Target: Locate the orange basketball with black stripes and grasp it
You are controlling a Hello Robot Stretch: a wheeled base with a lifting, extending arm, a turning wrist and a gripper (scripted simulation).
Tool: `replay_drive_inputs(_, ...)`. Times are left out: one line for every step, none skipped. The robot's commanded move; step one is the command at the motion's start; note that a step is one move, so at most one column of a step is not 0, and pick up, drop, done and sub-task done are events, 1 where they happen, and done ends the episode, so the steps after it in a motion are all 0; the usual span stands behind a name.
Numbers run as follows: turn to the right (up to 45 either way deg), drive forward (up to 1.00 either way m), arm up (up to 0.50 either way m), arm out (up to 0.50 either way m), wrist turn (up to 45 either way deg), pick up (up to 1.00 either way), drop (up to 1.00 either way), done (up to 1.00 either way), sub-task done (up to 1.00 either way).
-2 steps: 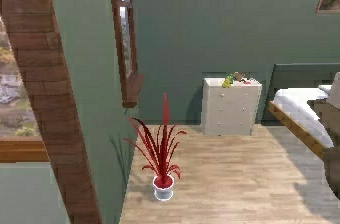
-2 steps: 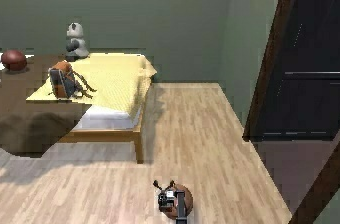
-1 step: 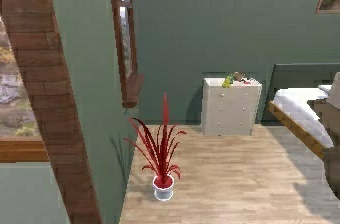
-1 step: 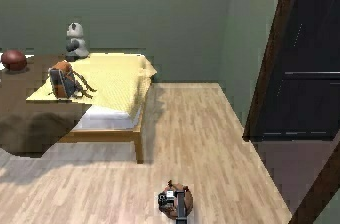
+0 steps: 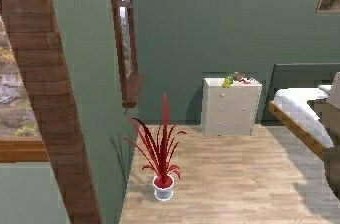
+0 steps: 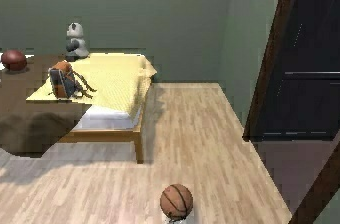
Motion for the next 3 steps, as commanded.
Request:
replay_drive_inputs(0.0, 0.0, 0.0, 0.0, 0.0, 1.0, 0.0, 0.0, 0.0)
replay_drive_inputs(0.0, 0.0, 0.1, 0.0, 0.0, 0.0, 0.0, 0.0, 0.0)
replay_drive_inputs(0.0, 0.0, 0.0, 0.0, 0.0, 0.0, 0.0, 1.0, 0.0)
